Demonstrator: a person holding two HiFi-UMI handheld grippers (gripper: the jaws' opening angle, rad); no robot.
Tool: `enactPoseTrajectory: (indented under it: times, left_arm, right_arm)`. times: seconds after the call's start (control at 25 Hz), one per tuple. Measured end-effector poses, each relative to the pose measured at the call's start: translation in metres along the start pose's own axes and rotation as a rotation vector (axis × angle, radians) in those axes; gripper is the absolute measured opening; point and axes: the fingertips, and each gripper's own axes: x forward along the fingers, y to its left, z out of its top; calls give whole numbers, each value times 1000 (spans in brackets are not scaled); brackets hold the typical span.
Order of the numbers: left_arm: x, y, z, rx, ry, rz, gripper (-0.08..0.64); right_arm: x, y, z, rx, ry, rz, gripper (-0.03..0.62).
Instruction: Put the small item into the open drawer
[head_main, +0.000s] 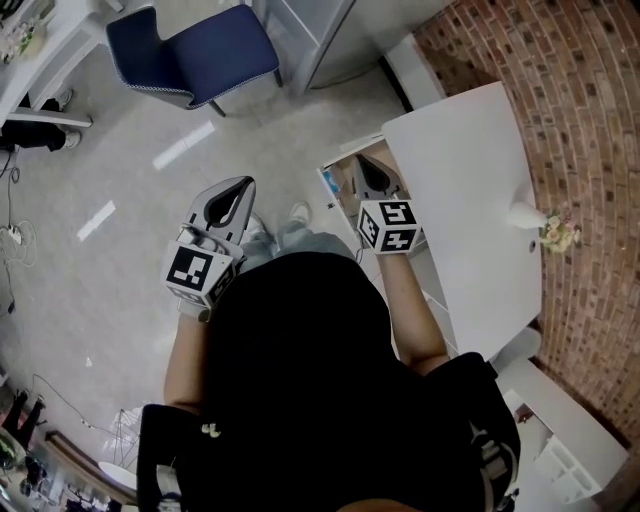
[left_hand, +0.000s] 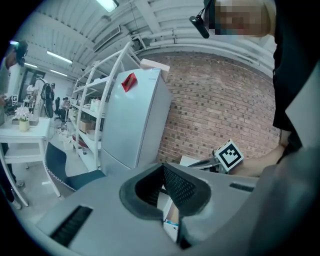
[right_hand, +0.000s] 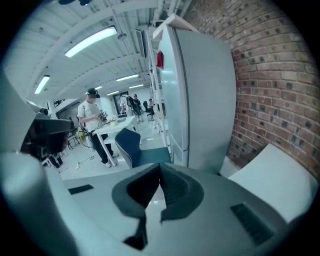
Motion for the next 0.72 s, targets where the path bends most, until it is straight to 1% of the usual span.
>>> enactPoseTrajectory:
  times: [0.2,0.36,0.52,0.72]
  left_arm:
    - [-4,7,17,30,-38,-7,3]
    - [-6,8,30,49,-67,-15,3]
    - [-10,3,43,85,-95,-34,3]
    - [-15,-4,52,90,-110,-43,3]
  right_arm:
    - [-34,22,51,-36,-127,41,12]
    - [-57,35,80,-72,-205,65,12]
    - [-75,46,99,-120,-266,70,12]
    - [-95,59,113,-142,-333,98,12]
